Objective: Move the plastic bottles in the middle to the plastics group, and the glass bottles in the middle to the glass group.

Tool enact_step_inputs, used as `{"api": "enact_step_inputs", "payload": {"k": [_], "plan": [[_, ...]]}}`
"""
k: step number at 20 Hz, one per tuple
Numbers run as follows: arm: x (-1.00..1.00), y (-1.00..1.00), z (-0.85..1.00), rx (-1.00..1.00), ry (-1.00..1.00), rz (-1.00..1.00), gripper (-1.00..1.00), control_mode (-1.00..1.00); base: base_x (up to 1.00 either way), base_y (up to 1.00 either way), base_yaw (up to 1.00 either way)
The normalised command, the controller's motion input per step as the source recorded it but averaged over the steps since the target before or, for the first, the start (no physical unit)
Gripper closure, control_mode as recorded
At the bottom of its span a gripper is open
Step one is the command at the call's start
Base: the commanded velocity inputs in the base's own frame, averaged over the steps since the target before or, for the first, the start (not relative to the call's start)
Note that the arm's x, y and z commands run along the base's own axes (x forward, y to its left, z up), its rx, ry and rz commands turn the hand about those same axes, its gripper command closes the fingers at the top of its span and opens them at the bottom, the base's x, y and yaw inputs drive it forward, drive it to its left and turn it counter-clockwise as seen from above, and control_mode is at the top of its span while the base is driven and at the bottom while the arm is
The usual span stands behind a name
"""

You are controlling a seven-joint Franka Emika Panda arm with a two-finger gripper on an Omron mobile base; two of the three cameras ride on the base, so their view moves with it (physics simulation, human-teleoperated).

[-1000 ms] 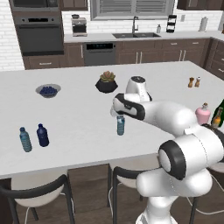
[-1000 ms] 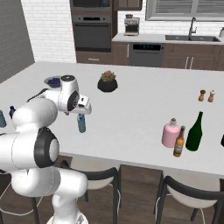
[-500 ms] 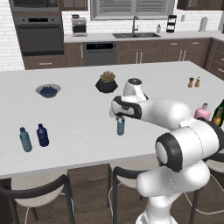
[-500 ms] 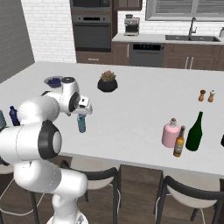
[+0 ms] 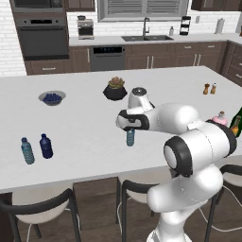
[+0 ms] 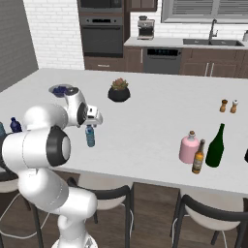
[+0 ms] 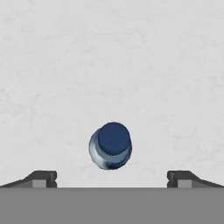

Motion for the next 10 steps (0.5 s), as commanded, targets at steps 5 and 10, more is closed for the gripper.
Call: {"api": "enact_step_inputs", "payload": {"k": [5,10], "plan": [[0.17,0.02,-0.1,0.0,-0.01,0.02,-1.0,-1.0,0.0,0.0,0.0],[0.21,0.0,-0.06,0.0,0.0,0.02,-1.0,-1.0,0.0,0.0,0.0]]}}
